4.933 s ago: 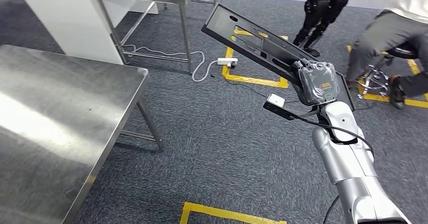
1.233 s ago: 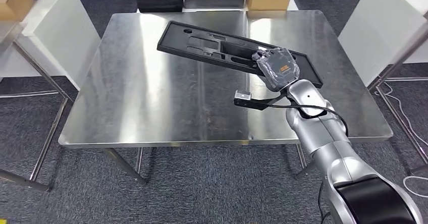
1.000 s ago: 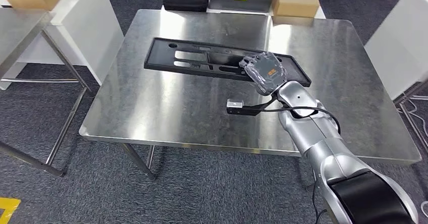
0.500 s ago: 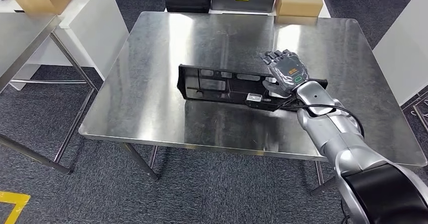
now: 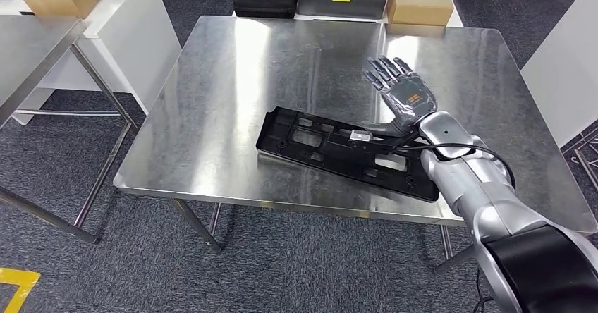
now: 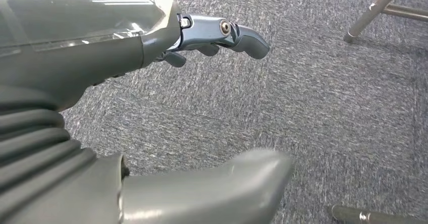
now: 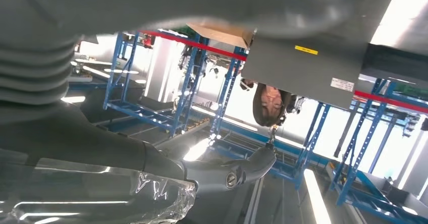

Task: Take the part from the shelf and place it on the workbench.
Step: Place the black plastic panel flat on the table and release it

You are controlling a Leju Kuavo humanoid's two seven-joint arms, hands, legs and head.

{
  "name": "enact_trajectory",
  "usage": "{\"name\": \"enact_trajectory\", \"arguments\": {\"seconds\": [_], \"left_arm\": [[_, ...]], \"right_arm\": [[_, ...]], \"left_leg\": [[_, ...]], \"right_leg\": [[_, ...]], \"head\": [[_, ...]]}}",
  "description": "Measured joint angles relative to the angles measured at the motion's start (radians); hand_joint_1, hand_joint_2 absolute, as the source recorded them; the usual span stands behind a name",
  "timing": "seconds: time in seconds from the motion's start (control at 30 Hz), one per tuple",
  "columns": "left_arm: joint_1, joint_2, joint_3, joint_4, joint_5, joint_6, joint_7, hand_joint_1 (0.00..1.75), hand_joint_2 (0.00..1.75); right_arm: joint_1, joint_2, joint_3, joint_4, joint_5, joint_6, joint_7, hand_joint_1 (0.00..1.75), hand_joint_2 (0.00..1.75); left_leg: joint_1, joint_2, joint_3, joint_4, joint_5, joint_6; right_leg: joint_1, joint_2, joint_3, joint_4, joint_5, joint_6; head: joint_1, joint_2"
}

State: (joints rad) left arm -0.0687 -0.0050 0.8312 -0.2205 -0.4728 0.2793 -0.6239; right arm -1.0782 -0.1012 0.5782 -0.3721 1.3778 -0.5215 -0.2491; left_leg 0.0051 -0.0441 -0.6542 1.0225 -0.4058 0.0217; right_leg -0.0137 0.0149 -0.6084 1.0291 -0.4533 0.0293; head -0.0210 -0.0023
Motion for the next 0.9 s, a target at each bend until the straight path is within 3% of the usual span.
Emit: {"name": "enact_trajectory", "arguments": {"seconds": [0.33, 0.47, 0.5, 0.63, 0.73, 0.9], "left_arm": [[0.000, 0.000, 0.011, 0.000, 0.000, 0.007, 0.015, 0.00, 0.00], [0.000, 0.000, 0.017, 0.000, 0.000, 0.011, 0.015, 0.00, 1.75], [0.000, 0.000, 0.019, 0.000, 0.000, 0.013, 0.015, 0.00, 1.75], [0.003, -0.001, 0.032, 0.000, 0.003, 0.019, 0.017, 0.00, 0.00], [0.008, -0.003, 0.044, 0.001, 0.009, 0.018, 0.027, 0.00, 0.00], [0.021, -0.025, 0.061, 0.004, 0.012, 0.018, 0.058, 0.00, 0.00]], "right_arm": [[-0.003, 0.006, 0.009, 0.008, 0.004, 0.000, -0.007, 0.00, 0.00], [-0.006, 0.004, 0.014, 0.012, 0.034, 0.013, 0.034, 0.00, 0.00], [-0.008, 0.002, 0.017, 0.013, 0.047, 0.019, 0.066, 0.00, 0.00], [-0.036, -0.047, 0.019, 0.022, 0.063, 0.032, 0.210, 0.00, 0.00], [-0.068, -0.139, -0.006, 0.031, 0.042, 0.028, 0.317, 0.00, 0.00], [-0.088, -0.398, -0.112, 0.041, -0.072, -0.062, 0.354, 0.00, 0.00]], "left_leg": [[-0.005, 0.000, 0.000, 0.002, 0.000, 0.001], [-0.005, 0.000, 0.000, 0.002, 0.000, 0.001], [-0.005, 0.000, 0.000, 0.002, 0.000, 0.001], [-0.005, -0.003, 0.000, 0.002, 0.000, 0.002], [-0.005, -0.008, -0.002, 0.004, 0.000, 0.003], [-0.005, -0.018, -0.008, 0.008, -0.001, 0.009]], "right_leg": [[-0.004, 0.000, 0.000, 0.000, 0.000, 0.000], [-0.005, 0.000, 0.000, 0.000, 0.000, 0.000], [-0.006, 0.000, 0.000, 0.000, 0.000, 0.000], [-0.006, -0.002, 0.000, -0.001, 0.000, 0.001], [-0.006, -0.006, 0.000, -0.001, 0.000, 0.001], [-0.006, -0.017, 0.002, -0.004, -0.001, 0.002]], "head": [[0.000, 0.000], [0.000, 0.000], [0.000, 0.000], [0.000, 0.000], [0.000, 0.000], [0.000, 0.000]]}}
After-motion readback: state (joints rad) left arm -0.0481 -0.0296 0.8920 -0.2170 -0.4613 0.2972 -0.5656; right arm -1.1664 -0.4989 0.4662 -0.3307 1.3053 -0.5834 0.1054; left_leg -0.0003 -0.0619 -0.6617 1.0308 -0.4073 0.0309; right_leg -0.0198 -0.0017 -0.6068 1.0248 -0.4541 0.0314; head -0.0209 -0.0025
